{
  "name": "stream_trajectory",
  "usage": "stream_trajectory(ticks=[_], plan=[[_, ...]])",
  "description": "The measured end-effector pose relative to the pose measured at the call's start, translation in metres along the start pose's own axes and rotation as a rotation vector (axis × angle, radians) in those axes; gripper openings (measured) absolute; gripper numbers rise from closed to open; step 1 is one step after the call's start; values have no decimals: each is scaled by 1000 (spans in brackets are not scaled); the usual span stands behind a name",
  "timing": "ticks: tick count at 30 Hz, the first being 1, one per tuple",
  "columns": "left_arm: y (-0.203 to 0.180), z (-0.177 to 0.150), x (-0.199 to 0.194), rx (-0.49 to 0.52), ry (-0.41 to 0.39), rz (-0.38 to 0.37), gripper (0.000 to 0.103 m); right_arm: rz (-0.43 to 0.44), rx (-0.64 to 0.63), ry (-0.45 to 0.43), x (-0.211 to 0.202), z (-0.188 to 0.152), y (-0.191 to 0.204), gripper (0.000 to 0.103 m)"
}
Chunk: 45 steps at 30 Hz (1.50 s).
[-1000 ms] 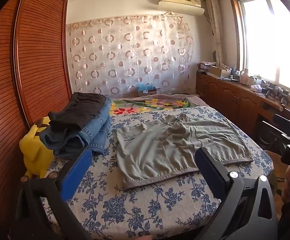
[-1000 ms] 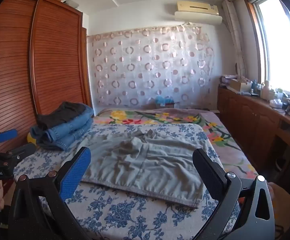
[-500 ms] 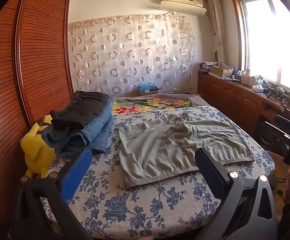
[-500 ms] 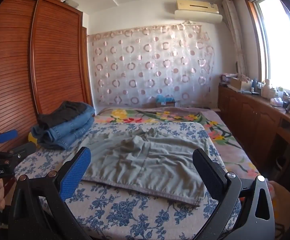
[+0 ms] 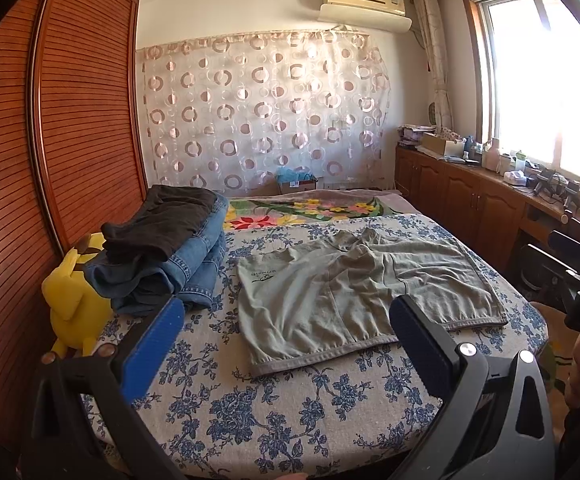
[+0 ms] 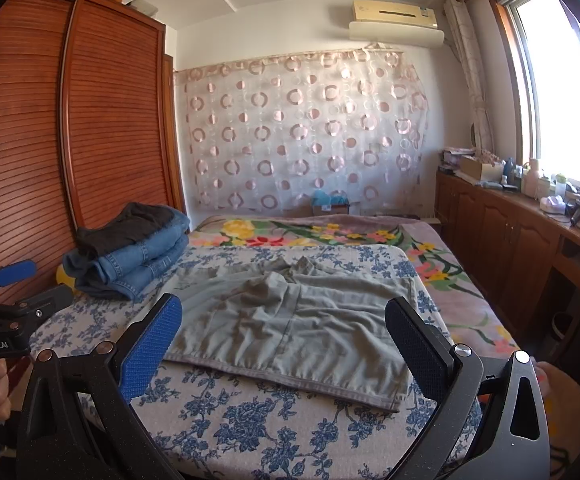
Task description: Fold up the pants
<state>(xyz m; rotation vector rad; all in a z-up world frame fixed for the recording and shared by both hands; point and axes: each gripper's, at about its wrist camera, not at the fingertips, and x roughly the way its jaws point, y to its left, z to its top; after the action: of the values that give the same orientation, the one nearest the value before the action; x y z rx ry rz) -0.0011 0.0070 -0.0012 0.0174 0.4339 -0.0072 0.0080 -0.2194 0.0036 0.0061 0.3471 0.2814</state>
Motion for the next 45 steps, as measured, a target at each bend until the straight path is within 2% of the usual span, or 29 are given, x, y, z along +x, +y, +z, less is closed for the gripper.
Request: stream_trajectory(ticks=[45], plan=[[-5,6,-7,-2,-2,-3,103,0,1,-3,-2,1,3,103]])
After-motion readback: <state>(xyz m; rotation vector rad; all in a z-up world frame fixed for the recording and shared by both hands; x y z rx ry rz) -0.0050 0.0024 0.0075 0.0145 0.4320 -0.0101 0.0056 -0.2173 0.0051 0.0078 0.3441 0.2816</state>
